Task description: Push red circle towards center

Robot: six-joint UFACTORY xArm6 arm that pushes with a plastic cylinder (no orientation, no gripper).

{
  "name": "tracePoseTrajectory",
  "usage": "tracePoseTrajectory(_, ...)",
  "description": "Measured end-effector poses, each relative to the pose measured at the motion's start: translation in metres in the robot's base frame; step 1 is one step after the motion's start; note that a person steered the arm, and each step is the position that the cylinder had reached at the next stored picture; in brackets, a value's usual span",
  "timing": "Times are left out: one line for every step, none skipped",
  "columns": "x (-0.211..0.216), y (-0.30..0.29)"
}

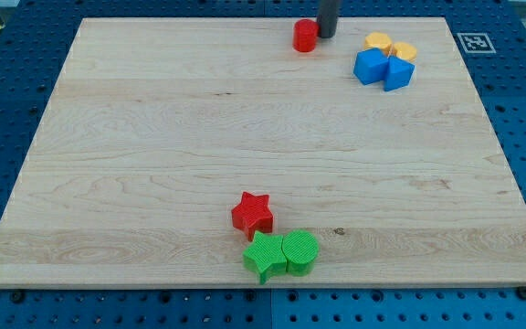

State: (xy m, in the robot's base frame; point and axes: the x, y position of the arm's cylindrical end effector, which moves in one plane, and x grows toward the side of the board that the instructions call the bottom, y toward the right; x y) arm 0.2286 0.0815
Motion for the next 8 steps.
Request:
tracePoseTrajectory(-0.001, -0.028)
tracePoseTrajectory(-0.015, -0.052)
tracePoseTrajectory(-0.014, -0.064)
tracePoseTrajectory(0.009, -0.065)
tracePoseTrajectory(0.018, -0.065)
tracePoseTrajectory(0.02, -0.063)
tracePoseTrajectory(0.033, -0.054)
tracePoseTrajectory(0.034, -0.054)
